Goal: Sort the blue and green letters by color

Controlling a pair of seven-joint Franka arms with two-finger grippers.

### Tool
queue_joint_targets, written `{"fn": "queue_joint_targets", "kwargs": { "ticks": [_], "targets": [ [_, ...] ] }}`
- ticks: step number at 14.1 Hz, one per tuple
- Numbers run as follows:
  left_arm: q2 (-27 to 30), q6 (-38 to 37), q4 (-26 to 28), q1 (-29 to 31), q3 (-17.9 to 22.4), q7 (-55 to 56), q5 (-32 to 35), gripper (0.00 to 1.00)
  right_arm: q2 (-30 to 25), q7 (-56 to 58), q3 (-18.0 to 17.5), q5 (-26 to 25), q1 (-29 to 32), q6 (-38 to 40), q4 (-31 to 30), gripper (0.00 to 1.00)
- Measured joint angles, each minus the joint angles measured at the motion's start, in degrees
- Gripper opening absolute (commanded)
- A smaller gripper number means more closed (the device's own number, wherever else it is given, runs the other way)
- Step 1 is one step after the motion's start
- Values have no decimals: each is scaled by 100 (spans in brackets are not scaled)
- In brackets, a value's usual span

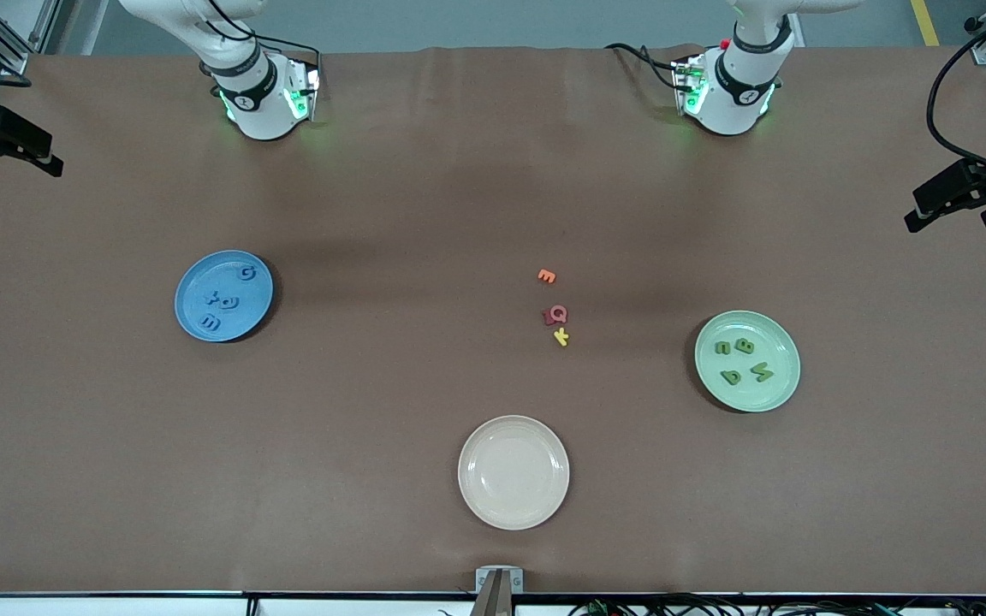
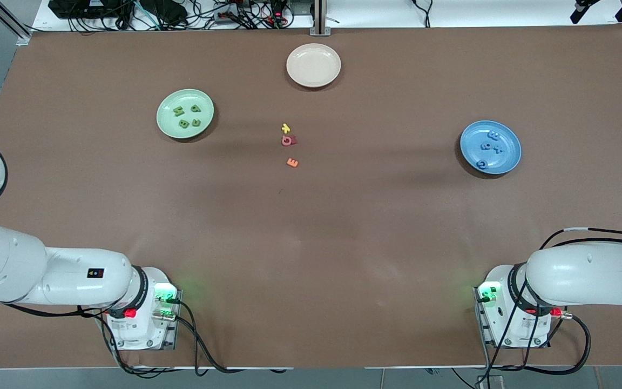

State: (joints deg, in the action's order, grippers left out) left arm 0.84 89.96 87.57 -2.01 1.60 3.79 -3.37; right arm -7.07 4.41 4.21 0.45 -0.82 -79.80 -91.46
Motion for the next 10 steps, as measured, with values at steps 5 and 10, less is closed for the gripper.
{"fn": "queue_joint_targets", "kwargs": {
  "ticks": [5,10],
  "targets": [
    [0,0,-6,-1,-1,0,0,100,-5,150,-6,0,0,-55,-139,100],
    [0,0,-10,-3,-2,-1,0,100,-5,165,-5,0,4,-61,-139,100]
  ]
}}
